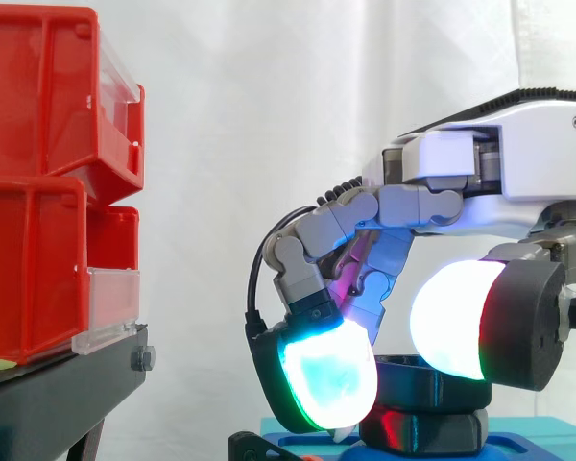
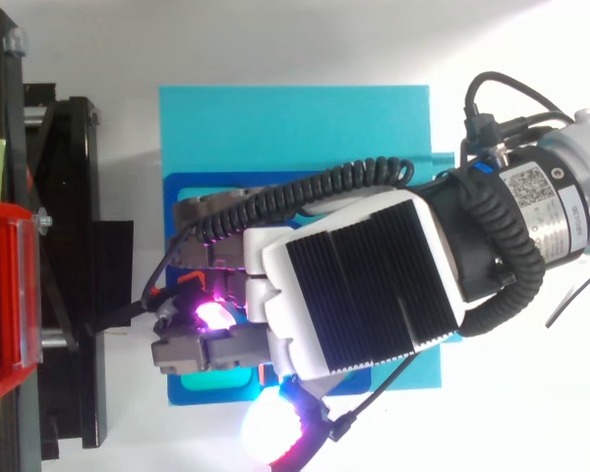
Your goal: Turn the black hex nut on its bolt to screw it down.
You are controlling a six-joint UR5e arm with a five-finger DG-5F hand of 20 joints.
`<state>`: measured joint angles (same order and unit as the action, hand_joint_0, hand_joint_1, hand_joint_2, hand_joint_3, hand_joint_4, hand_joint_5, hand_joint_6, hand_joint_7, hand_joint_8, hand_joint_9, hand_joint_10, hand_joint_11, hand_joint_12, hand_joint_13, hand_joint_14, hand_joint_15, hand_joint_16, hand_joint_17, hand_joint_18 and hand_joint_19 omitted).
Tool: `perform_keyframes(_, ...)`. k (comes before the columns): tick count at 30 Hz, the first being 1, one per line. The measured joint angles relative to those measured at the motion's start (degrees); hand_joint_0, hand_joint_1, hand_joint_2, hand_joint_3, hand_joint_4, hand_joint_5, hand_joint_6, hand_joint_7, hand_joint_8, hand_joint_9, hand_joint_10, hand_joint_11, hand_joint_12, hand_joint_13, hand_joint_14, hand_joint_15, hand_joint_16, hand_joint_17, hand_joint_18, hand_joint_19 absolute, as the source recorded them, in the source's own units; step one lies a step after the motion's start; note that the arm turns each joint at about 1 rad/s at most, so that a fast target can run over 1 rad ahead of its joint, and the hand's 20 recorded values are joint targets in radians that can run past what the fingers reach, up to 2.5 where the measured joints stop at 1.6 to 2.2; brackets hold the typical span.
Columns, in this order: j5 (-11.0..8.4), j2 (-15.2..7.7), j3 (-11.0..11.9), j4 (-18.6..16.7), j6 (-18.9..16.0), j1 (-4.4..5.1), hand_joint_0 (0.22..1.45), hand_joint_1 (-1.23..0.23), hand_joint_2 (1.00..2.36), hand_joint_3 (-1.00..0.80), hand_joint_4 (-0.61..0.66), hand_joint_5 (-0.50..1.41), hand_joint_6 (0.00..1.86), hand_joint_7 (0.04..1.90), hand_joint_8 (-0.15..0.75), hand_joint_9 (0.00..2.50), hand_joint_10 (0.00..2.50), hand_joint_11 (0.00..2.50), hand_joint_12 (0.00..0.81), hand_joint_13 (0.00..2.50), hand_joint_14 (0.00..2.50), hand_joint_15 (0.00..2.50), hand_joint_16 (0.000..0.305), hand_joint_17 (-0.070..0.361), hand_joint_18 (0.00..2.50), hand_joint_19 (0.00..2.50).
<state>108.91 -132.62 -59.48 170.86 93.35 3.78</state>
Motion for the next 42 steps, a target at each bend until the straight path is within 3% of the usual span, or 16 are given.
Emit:
perform_keyframes(6,0.80,0.0,0.0,0.0,0.1,-0.60,0.53,-0.28,1.00,-0.50,0.16,0.00,0.58,1.44,0.305,1.13,0.01,0.33,0.306,0.90,0.01,0.23,0.037,0.083,0.78,0.36)
perform_keyframes(31,6.94,0.0,-0.1,-1.9,0.6,-5.23,0.53,-0.23,1.00,-0.50,0.17,0.00,0.56,1.46,0.306,1.12,0.01,0.33,0.311,0.90,0.01,0.22,0.038,0.085,0.78,0.36)
perform_keyframes(36,7.68,0.0,0.0,-3.0,0.4,-5.61,0.53,-0.24,1.00,-0.50,0.18,0.00,0.56,1.47,0.308,1.12,0.01,0.34,0.310,0.90,0.01,0.23,0.038,0.085,0.78,0.36)
perform_keyframes(42,7.74,0.0,0.9,-4.1,-0.5,-5.08,0.53,-0.25,1.00,-0.50,0.20,0.00,0.52,1.50,0.310,1.12,0.01,0.33,0.312,0.90,0.01,0.22,0.038,0.085,0.78,0.36)
